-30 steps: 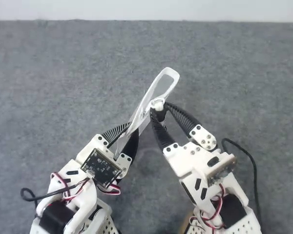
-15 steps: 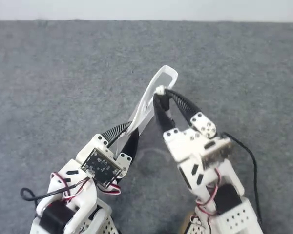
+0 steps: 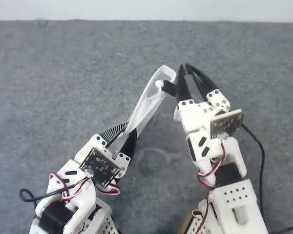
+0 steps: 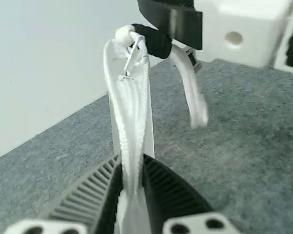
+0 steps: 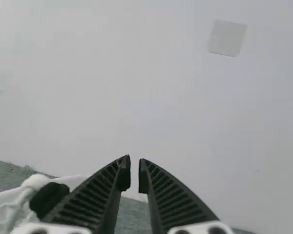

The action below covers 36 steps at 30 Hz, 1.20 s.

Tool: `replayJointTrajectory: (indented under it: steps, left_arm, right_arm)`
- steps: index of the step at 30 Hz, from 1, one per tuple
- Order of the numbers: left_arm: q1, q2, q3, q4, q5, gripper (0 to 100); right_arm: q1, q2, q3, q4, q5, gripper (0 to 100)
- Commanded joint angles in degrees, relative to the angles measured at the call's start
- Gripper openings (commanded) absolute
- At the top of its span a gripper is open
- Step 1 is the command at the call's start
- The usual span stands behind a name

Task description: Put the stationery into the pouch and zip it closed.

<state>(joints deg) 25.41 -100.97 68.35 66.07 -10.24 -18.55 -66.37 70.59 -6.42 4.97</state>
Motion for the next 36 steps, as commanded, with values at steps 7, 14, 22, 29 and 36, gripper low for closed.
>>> replayJointTrajectory:
  steps: [7, 14, 22, 29, 36]
  left_arm:
    - [-0.62, -0.18, 0.57, 0.00, 1.05, 1]
    - [-0.62, -0.18, 0.57, -0.09, 1.05, 1]
    - [-0.62, -0.18, 0.57, -0.09, 1.14, 1]
    - [-0.62, -0.18, 0.57, -0.09, 1.14, 1]
    - [-0.62, -0.18, 0.57, -0.09, 1.14, 1]
  right_arm:
    - [2.07, 3.30, -4.57, -2.24, -0.26, 0.6]
    - [0.48, -11.21, -9.67, 22.73, -0.44, 12.1]
    - [-11.30, -22.73, -18.81, 54.11, 0.00, 20.9]
    - [-18.33, -22.64, -20.31, 62.37, 1.76, 21.3]
    - [-20.26, -19.21, -18.02, 57.71, 2.37, 21.0]
